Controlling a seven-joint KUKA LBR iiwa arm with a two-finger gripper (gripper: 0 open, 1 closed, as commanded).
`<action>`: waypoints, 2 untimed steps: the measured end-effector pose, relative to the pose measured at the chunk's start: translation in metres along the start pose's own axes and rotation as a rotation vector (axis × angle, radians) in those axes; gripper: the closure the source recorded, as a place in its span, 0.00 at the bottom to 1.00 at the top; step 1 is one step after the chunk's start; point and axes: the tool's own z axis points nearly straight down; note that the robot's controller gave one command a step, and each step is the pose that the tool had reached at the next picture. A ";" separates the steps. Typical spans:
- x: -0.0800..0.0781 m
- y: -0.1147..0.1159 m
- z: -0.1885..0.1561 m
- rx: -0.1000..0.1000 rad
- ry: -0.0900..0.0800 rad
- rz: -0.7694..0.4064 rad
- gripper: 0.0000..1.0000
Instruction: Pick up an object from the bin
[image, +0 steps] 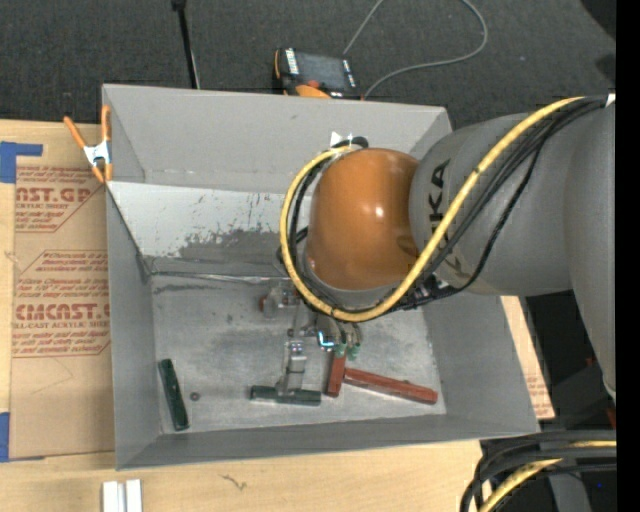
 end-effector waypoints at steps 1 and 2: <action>0.004 -0.038 0.120 0.001 0.000 -0.051 0.00; 0.003 -0.036 0.115 -0.001 -0.005 -0.052 1.00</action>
Offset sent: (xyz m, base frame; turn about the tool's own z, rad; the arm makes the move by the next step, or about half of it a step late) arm -0.0030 -0.0366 -0.1148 -0.0517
